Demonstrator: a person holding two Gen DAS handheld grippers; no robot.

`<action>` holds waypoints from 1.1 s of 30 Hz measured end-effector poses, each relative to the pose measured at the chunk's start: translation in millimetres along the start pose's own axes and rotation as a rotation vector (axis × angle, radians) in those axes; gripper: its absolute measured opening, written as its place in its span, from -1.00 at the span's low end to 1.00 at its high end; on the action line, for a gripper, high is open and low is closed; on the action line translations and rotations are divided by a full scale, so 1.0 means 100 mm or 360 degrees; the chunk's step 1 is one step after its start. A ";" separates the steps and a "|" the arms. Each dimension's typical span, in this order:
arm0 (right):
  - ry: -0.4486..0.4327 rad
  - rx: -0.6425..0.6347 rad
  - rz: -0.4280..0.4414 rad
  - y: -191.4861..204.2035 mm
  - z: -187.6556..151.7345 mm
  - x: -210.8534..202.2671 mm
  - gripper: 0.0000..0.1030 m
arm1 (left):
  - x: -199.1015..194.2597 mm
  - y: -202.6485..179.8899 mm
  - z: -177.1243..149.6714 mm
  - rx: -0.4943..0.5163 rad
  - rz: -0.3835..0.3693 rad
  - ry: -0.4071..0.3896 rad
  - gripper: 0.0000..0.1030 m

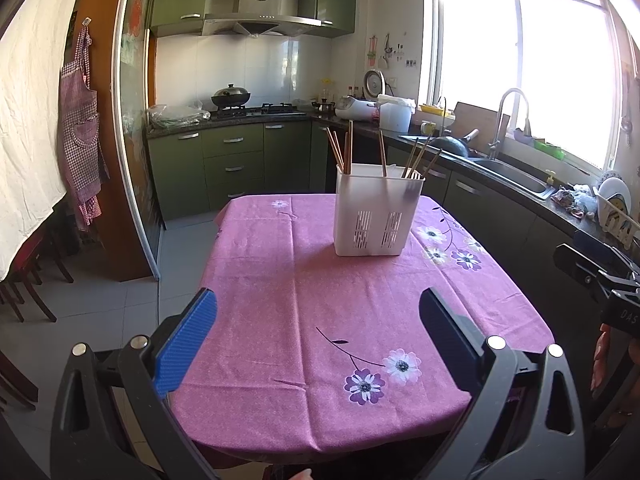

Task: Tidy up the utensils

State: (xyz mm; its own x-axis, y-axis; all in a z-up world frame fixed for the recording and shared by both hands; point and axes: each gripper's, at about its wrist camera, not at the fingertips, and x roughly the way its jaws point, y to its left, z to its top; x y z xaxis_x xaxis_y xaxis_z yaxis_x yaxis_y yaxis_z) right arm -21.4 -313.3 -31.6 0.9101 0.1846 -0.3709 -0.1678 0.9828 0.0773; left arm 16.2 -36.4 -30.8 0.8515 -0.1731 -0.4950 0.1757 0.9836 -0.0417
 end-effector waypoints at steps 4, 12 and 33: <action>0.0001 0.0000 0.0000 0.00 0.00 0.00 0.91 | -0.02 0.01 0.00 -0.0012 0.0000 -0.0010 0.87; 0.0006 -0.0002 0.0004 0.00 -0.01 0.02 0.91 | -0.03 -0.02 0.00 0.0007 0.0010 -0.0006 0.87; 0.0022 0.0001 0.0008 0.01 -0.05 0.06 0.91 | 0.07 -0.03 0.04 0.0004 -0.0029 0.0026 0.87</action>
State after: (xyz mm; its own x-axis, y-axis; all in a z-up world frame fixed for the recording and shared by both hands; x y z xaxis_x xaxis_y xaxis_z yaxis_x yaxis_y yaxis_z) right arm -17.5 -311.6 -38.6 0.9039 0.1896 -0.3833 -0.1722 0.9818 0.0795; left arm 24.0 -40.6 -31.0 0.8400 -0.1898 -0.5084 0.1920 0.9802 -0.0487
